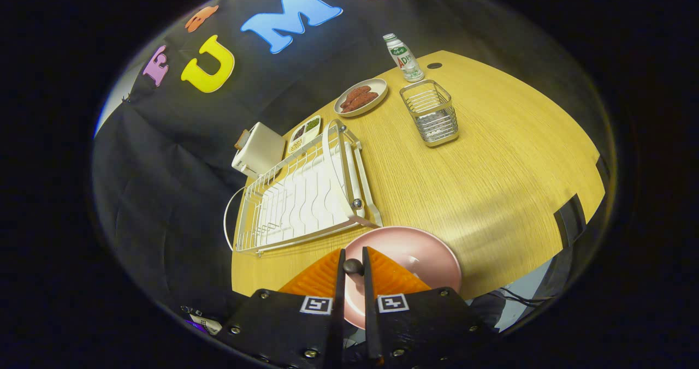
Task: Take the plate from the dish rack, then take the spoon from the basket and place it into the plate.
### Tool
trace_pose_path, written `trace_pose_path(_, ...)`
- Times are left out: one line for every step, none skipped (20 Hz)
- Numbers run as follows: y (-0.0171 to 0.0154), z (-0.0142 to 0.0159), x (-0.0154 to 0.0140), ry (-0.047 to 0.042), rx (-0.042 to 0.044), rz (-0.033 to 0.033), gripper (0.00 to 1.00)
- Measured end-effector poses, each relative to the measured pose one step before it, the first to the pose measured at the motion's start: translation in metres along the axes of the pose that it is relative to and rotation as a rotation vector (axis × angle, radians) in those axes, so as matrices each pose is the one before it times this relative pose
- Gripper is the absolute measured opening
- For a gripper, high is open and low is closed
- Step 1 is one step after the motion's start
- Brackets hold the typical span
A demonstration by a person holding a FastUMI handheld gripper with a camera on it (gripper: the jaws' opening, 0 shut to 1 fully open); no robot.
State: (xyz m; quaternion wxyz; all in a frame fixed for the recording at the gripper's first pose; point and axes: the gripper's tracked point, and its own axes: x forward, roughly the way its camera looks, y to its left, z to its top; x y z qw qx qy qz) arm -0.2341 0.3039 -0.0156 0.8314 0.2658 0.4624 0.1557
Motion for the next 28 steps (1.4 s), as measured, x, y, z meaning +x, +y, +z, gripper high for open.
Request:
trace_pose_path(0.00317,0.00144,-0.00397,-0.00220,0.01245,0.01622,0.16)
trace_pose_path(0.00252,0.00487,-0.00383,-0.00946,0.01161,0.00851,0.28)
trace_pose_path(-0.00222,0.00123,0.00074,-0.01082,0.00275,-0.00834,0.29)
trace_pose_path(-0.00137,0.00406,-0.00141,-0.01129,-0.00415,-0.00820,0.29)
trace_pose_path(-0.00063,0.00231,-0.00163,-0.01135,-0.00331,-0.00598,0.29)
trace_pose_path(-0.00007,0.00344,-0.00332,-0.01044,-0.00241,-0.00208,0.29)
trace_pose_path(-0.00029,0.00345,-0.00285,-0.01212,-0.00361,-0.00235,0.29)
trace_pose_path(-0.00083,0.00549,-0.00249,-0.01703,-0.00408,-0.00410,0.29)
trace_pose_path(0.00097,0.00537,-0.00417,-0.01975,-0.01042,-0.00040,0.29)
trace_pose_path(-0.00068,0.00718,-0.00339,-0.02173,-0.01777,-0.00763,0.29)
trace_pose_path(0.00059,0.00758,-0.00297,-0.02731,-0.02297,-0.00560,0.29)
trace_pose_path(0.00039,0.01037,-0.00314,-0.03289,-0.02798,-0.00688,0.29)
trace_pose_path(0.00152,0.01209,-0.00490,-0.03830,-0.02966,-0.00455,0.29)
trace_pose_path(0.00231,0.01413,-0.00420,-0.04449,-0.03076,-0.00330,0.29)
trace_pose_path(0.00285,0.01651,-0.00471,-0.04856,-0.03393,-0.00293,0.29)
trace_pose_path(0.00170,0.01911,-0.00426,-0.05353,-0.03832,-0.00328,0.29)
trace_pose_path(0.00153,0.01904,-0.00467,-0.05861,-0.04440,-0.00838,0.29)
trace_pose_path(0.00215,0.02666,0.00427,-0.06516,-0.04714,-0.01073,0.29)
trace_pose_path(-0.00013,0.02191,-0.00400,-0.06198,-0.04213,-0.01190,0.29)
trace_pose_path(-0.00081,0.02064,-0.00280,-0.05580,-0.03296,-0.01196,0.29)
trace_pose_path(-0.00188,0.02019,-0.00413,-0.05549,-0.02786,-0.01380,0.29)
trace_pose_path(-0.00242,0.01944,-0.00224,-0.05418,-0.02232,-0.01328,0.29)
trace_pose_path(-0.00237,0.01760,-0.00085,-0.04961,-0.01845,-0.00983,0.29)
trace_pose_path(-0.00264,0.01734,-0.00073,-0.04648,-0.02128,-0.00867,0.29)
trace_pose_path(-0.00553,0.01470,-0.00285,-0.04368,-0.02571,-0.01355,0.29)
trace_pose_path(-0.00435,0.01577,-0.00158,-0.04695,-0.03575,-0.00956,0.29)
trace_pose_path(-0.00348,0.01462,-0.00027,-0.04187,-0.03959,-0.01547,0.29)
trace_pose_path(-0.00567,0.01162,-0.00053,-0.03855,-0.03538,-0.01570,0.29)
